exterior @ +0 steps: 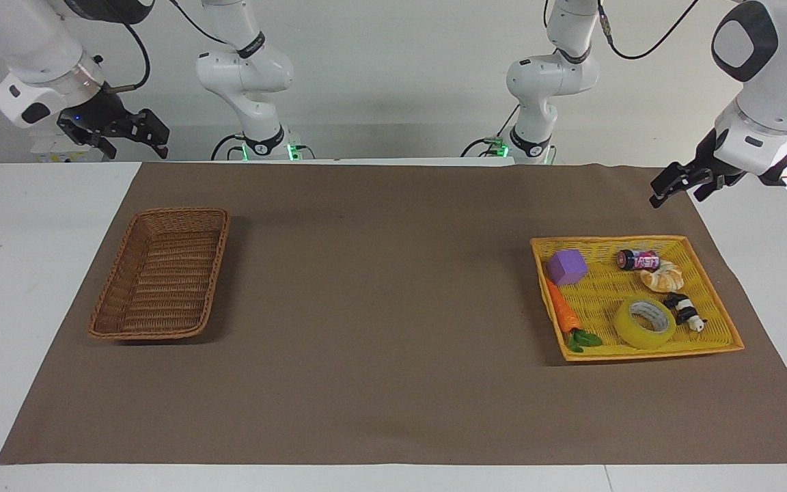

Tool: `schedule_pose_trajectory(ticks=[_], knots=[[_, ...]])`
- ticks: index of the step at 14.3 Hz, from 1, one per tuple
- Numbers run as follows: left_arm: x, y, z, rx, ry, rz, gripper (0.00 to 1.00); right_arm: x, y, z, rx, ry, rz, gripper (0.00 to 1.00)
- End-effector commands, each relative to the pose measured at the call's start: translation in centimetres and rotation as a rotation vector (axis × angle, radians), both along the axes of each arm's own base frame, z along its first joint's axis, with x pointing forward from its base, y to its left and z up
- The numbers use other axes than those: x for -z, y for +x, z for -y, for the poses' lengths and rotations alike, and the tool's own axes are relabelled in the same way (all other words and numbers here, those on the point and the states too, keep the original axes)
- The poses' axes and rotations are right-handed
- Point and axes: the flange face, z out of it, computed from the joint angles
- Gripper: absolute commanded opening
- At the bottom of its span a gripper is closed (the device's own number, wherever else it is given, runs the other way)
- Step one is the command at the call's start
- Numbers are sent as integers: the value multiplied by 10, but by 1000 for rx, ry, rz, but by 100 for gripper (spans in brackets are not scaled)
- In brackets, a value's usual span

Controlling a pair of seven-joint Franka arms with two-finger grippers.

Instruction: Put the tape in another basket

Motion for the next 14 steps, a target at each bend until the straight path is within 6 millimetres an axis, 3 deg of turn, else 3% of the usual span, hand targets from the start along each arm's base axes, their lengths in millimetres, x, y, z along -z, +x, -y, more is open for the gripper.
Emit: schedule_pose_trajectory(ticks=[1, 4, 5, 7, 9, 12, 14], knots=[[-6, -4, -1, -16, -6, -12, 100, 0, -7, -1, -15, 5, -1, 99], [0, 0, -15, -38, -3, 24, 100, 0, -7, -1, -15, 5, -1, 99], [10, 1, -37, -68, 0, 43, 100, 0, -7, -1, -15, 5, -1, 99], [47, 5, -65, -38, 6, 59, 100, 0, -7, -1, -15, 5, -1, 99], [103, 19, -91, -60, 12, 96, 94, 0, -7, -1, -15, 5, -1, 99], [173, 55, -90, -50, 16, 141, 93, 0, -7, -1, -15, 5, -1, 99], [202, 72, -91, -49, 20, 180, 91, 0, -7, -1, -15, 5, -1, 99]])
